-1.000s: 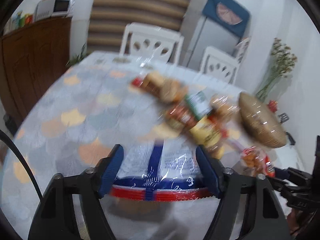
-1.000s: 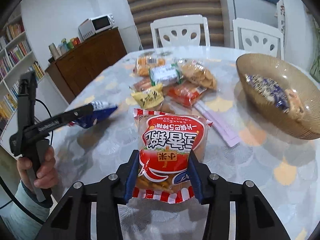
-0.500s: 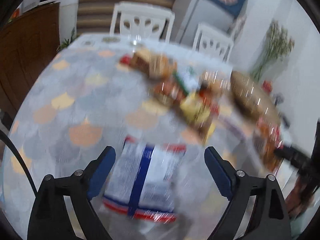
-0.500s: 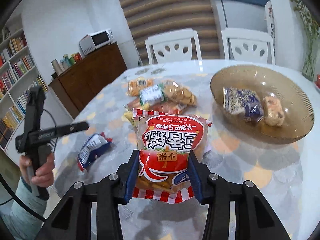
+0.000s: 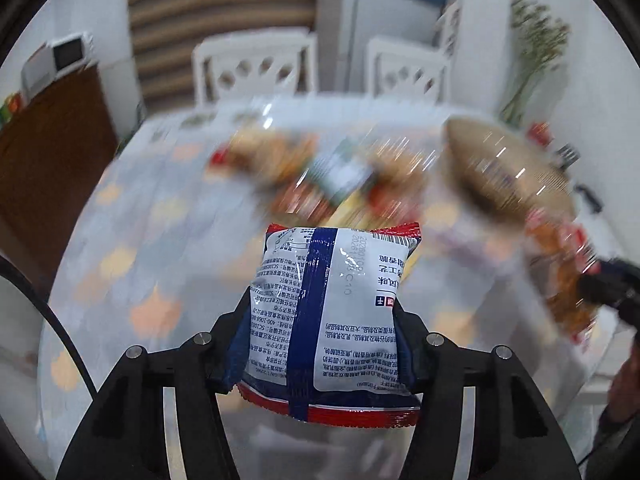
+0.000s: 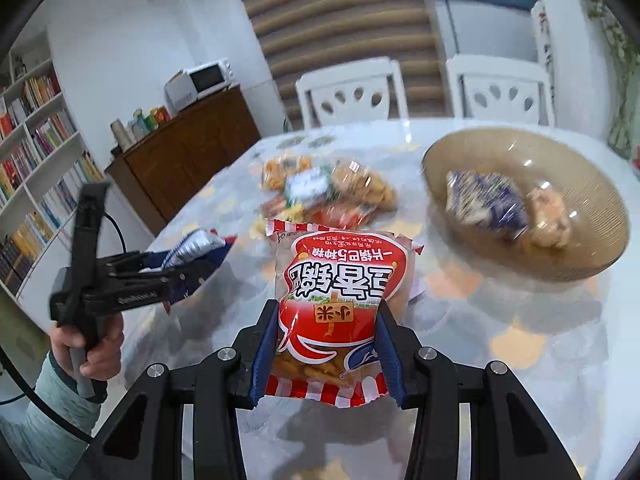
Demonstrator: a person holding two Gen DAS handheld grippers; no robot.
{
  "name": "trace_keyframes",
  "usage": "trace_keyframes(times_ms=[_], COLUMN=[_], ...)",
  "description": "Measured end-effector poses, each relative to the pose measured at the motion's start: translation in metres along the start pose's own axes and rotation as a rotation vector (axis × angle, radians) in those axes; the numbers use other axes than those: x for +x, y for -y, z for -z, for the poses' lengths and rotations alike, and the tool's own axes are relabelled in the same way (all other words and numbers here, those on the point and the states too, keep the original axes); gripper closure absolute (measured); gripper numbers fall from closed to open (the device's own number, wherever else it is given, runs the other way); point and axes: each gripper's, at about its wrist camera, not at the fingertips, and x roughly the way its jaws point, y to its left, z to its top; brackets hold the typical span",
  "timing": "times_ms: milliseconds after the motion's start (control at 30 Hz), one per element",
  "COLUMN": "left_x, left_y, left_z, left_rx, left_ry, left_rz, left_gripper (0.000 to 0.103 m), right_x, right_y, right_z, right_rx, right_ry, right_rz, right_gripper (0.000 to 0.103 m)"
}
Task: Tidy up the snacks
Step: 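Carry both bags into the brown bowl and open both tools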
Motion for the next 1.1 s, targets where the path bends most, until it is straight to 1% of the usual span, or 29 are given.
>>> trace_keyframes(times_ms=[33,67,100,167,233,267,300,367,433,467,500,533,600,667,700,767,833,867,900,1000,1100], left_x=[-0.003,-0.002,0.000,0.009,0.021,0.031,0.036,0.051,0.064,0.071,0.077,0.085,0.087,0.082,0.076,0.064,0.048,0.045,0.033,0.013,0.005], left_y=[0.011,0.023,0.032,0.062,0.091,0.108,0.116,0.140,0.159,0.165,0.170,0.168,0.162,0.150,0.140,0.120,0.096,0.088,0.072,0.039,0.004], left_z=[-0.015,-0.031,-0.042,-0.074,-0.096,-0.109,-0.116,-0.133,-0.145,-0.150,-0.153,-0.156,-0.156,-0.149,-0.143,-0.135,-0.123,-0.120,-0.110,-0.084,-0.044], left_rx=[0.011,0.021,0.028,0.053,0.091,0.105,0.105,0.114,0.127,0.136,0.139,0.129,0.104,0.087,0.072,0.035,-0.010,-0.019,-0.034,-0.072,-0.116], left_ry=[0.027,0.043,0.048,0.065,0.085,0.080,0.074,0.080,0.101,0.101,0.088,0.067,0.045,0.055,0.058,0.068,0.086,0.087,0.093,0.101,0.088], left_rz=[0.030,0.073,0.099,0.160,0.190,0.207,0.219,0.268,0.264,0.263,0.268,0.272,0.282,0.282,0.266,0.267,0.249,0.230,0.193,0.125,0.023], left_gripper=[0.048,0.048,0.048,0.048,0.048,0.048,0.048,0.047,0.043,0.036,0.027,0.026,0.026,0.026,0.026,0.026,0.026,0.026,0.026,0.026,0.026], right_x=[-0.007,-0.015,-0.021,-0.033,-0.038,-0.039,-0.038,-0.035,-0.028,-0.025,-0.020,-0.019,-0.024,-0.029,-0.031,-0.031,-0.030,-0.030,-0.028,-0.022,-0.007], right_y=[0.004,0.010,0.016,0.035,0.058,0.069,0.084,0.106,0.124,0.129,0.136,0.139,0.139,0.136,0.133,0.126,0.114,0.105,0.093,0.062,0.022], right_z=[-0.005,-0.012,-0.017,-0.036,-0.055,-0.063,-0.073,-0.087,-0.100,-0.104,-0.108,-0.110,-0.108,-0.103,-0.098,-0.094,-0.087,-0.084,-0.081,-0.067,-0.042], right_rx=[0.002,0.010,0.019,0.058,0.121,0.157,0.208,0.273,0.307,0.313,0.321,0.326,0.326,0.314,0.307,0.286,0.254,0.231,0.198,0.118,0.018], right_ry=[0.022,0.049,0.070,0.113,0.136,0.140,0.140,0.136,0.138,0.130,0.111,0.107,0.120,0.129,0.130,0.125,0.117,0.111,0.102,0.076,0.030], right_rz=[0.020,0.052,0.085,0.187,0.290,0.327,0.363,0.395,0.422,0.437,0.454,0.462,0.458,0.434,0.421,0.386,0.339,0.313,0.278,0.187,0.057], right_gripper=[0.058,0.058,0.058,0.058,0.058,0.058,0.058,0.058,0.058,0.058,0.053,0.046,0.046,0.046,0.046,0.046,0.046,0.046,0.046,0.046,0.046])
